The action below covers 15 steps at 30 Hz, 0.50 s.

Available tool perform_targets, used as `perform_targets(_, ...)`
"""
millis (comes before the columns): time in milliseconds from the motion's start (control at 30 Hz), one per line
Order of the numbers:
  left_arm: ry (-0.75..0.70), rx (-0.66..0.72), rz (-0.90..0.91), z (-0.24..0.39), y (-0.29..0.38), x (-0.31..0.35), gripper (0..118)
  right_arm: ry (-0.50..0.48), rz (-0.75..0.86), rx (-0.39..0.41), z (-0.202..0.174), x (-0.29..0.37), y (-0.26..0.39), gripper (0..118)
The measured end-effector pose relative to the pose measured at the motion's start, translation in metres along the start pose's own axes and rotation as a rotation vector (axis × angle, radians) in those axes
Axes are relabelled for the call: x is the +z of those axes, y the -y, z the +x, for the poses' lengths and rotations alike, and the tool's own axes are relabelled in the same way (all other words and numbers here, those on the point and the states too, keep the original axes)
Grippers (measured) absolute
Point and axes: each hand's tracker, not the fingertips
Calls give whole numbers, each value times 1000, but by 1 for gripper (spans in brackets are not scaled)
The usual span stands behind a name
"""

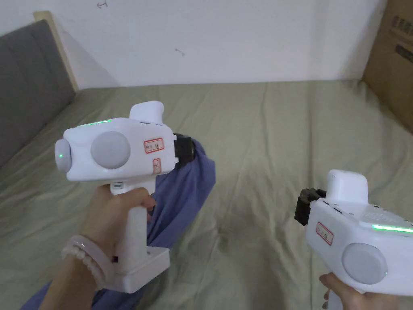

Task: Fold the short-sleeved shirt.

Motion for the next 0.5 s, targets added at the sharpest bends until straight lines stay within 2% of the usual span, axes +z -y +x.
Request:
perform_targets(67, 118, -59, -3, 46, -6, -15, 6, 63, 29, -11, 25, 15, -6, 0)
perform_targets(133, 202, -94, -9, 86, -8, -28, 6, 119, 47, -72, 55, 30, -10, 0)
perform_targets(233, 288, -64, -12, 122, 7, -45, 6, 193, 75, -132, 95, 52, -12, 0)
perform_targets(333, 266, -44, -121, 135, 51, -71, 6, 248, 81, -151, 126, 65, -7, 0)
perform_targets(433, 154, -95, -273, 132, 121, -102, 6, 270, 50, -173, 141, 68, 3, 0)
perform_targets(500, 88, -61, -398, 116, 168, -127, 6, 270, 27, -176, 146, 62, 14, 0)
